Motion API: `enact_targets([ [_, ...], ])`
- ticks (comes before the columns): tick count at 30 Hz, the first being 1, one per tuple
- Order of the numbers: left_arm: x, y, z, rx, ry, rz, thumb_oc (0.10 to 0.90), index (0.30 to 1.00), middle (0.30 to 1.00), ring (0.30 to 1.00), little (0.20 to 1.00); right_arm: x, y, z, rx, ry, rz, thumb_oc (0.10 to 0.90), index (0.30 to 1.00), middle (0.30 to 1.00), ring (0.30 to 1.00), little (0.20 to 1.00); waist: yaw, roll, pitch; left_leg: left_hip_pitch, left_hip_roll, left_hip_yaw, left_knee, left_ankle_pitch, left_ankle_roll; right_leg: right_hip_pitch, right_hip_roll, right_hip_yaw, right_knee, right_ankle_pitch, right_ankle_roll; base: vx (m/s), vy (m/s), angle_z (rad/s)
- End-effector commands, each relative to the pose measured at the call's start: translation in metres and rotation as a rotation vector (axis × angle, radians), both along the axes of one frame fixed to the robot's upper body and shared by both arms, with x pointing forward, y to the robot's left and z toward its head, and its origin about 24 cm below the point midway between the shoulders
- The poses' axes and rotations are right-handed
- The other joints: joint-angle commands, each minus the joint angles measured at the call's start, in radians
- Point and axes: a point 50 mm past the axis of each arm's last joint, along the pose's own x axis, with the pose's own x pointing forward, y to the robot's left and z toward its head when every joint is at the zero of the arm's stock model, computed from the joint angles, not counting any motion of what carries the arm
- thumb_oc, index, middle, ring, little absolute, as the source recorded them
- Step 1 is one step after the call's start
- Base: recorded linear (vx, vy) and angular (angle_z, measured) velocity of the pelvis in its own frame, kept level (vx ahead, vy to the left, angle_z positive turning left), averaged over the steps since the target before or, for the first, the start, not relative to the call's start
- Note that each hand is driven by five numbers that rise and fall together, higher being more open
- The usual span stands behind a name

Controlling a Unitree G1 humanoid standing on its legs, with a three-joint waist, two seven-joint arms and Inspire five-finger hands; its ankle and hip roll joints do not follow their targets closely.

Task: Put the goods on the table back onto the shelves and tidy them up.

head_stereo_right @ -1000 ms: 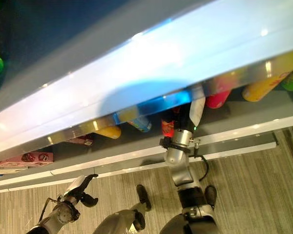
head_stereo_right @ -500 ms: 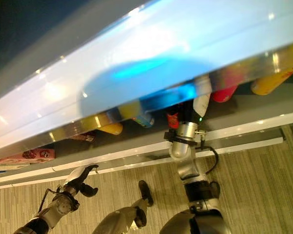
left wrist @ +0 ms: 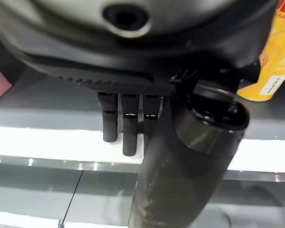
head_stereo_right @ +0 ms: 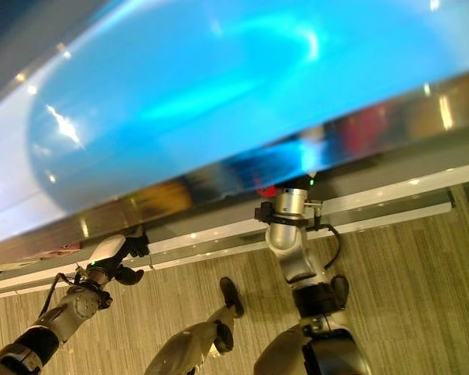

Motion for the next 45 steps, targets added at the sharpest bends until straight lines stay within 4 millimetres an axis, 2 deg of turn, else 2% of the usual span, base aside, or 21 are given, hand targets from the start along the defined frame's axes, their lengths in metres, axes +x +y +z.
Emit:
enact_targets([
  [1, 0.038, 0.045, 0.076, 0.095, -0.325, 0.11, 0.8, 0.9, 0.9, 0.9, 0.9, 0.001, 0.028, 0.038, -0.041, -0.151, 0.132, 0.8, 0.9, 0.9, 0.9, 0.9, -0.027, 0.041, 0.089, -0.044, 0.038, -0.051, 0.004, -0.108, -0.039, -0.11, -0.158, 0.049, -0.018, 0.239, -0.002, -0.01, -0.001, -0.04],
  [8, 0.038, 0.043, 0.076, 0.094, -0.334, 0.104, 0.8, 0.9, 0.9, 0.9, 0.9, -0.001, 0.021, 0.041, -0.113, -0.169, 0.103, 0.8, 0.9, 0.9, 0.9, 0.9, -0.031, 0.026, 0.089, -0.036, 0.042, -0.044, 0.004, -0.119, -0.04, -0.109, -0.157, 0.049, -0.018, 0.24, -0.002, 0.0, -0.015, -0.04],
  [15, 0.035, 0.04, 0.072, 0.092, -0.332, 0.099, 0.8, 0.9, 0.9, 0.9, 0.9, -0.011, 0.015, 0.048, -0.09, -0.217, 0.089, 0.8, 0.9, 0.9, 0.9, 0.9, -0.037, 0.008, 0.089, -0.013, 0.052, -0.038, 0.004, -0.122, -0.042, -0.093, -0.15, 0.05, -0.018, 0.236, -0.005, 0.0, -0.016, 0.0],
  [25, 0.033, 0.038, 0.07, 0.103, -0.335, 0.086, 0.8, 0.9, 0.9, 0.9, 0.9, -0.023, 0.009, 0.056, -0.056, -0.282, 0.066, 0.8, 0.9, 0.9, 0.9, 0.9, -0.051, 0.006, 0.089, 0.014, 0.058, -0.03, 0.004, -0.123, -0.045, -0.073, -0.147, 0.05, -0.018, 0.231, -0.006, 0.0, -0.002, -0.02],
  [33, 0.031, 0.038, 0.072, 0.098, -0.352, 0.084, 0.8, 0.9, 0.9, 0.9, 0.9, -0.033, 0.012, 0.062, -0.036, -0.325, 0.094, 0.8, 0.9, 0.9, 0.9, 0.9, -0.056, -0.003, 0.089, 0.036, 0.065, -0.026, 0.004, -0.129, -0.045, -0.057, -0.142, 0.049, -0.018, 0.229, -0.01, 0.0, -0.004, -0.04],
  [45, 0.029, 0.036, 0.075, 0.097, -0.382, 0.073, 0.8, 0.9, 0.9, 0.9, 0.9, -0.039, 0.022, 0.059, 0.02, -0.308, 0.171, 0.8, 0.9, 0.9, 0.9, 0.9, -0.045, -0.033, 0.078, 0.048, 0.086, -0.027, 0.004, -0.126, -0.052, -0.041, -0.127, 0.039, -0.018, 0.222, -0.016, 0.0, -0.009, -0.01],
])
